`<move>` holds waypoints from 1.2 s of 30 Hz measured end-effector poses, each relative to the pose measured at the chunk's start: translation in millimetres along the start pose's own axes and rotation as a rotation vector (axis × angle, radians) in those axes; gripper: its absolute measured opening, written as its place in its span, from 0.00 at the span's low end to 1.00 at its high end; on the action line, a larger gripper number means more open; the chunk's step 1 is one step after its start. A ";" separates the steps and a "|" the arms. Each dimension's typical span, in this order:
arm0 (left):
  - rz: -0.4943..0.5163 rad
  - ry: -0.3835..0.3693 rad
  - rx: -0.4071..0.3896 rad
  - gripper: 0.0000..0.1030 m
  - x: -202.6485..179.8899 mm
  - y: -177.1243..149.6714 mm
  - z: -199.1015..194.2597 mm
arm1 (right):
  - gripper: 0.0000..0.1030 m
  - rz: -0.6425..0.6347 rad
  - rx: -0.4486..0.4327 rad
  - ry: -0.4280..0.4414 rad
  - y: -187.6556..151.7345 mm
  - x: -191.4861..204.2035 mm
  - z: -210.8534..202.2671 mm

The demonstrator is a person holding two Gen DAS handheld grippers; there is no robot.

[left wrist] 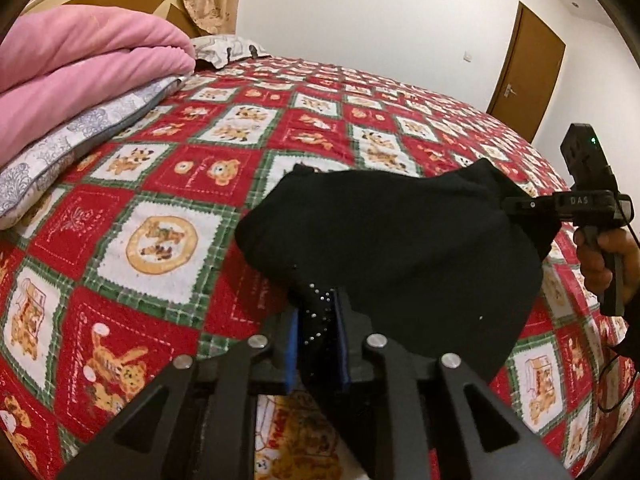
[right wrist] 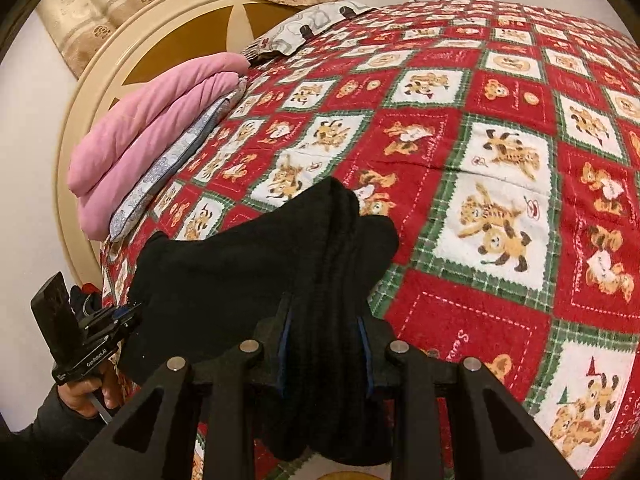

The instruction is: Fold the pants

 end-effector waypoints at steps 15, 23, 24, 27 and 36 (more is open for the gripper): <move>-0.002 0.034 0.008 0.57 10.8 -6.7 0.2 | 0.58 0.059 -0.041 -0.051 -5.6 -24.2 -6.6; -0.025 0.089 0.018 0.80 21.6 -19.1 -17.0 | 0.61 0.124 -0.101 -0.049 -8.5 -38.3 -31.8; -0.027 0.090 0.017 0.80 24.0 -22.4 -20.7 | 0.61 0.128 -0.118 -0.060 -10.2 -40.5 -37.7; -0.042 0.100 0.025 0.80 29.8 -30.9 -29.3 | 0.61 0.156 -0.184 -0.143 -16.3 -49.0 -57.1; 0.003 0.113 -0.034 0.80 5.5 -27.9 -77.0 | 0.61 0.080 -0.286 -0.250 -68.7 5.9 -97.5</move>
Point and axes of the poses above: each gripper's, at about its wrist camera, not at the fingertips, and z roughly the way its jaws point, x to its left, y to its top, the point moved 2 cm from there along z, roughly the way its jaws point, and after that the axes turned 14 degrees about z, right-handed, at the moved point
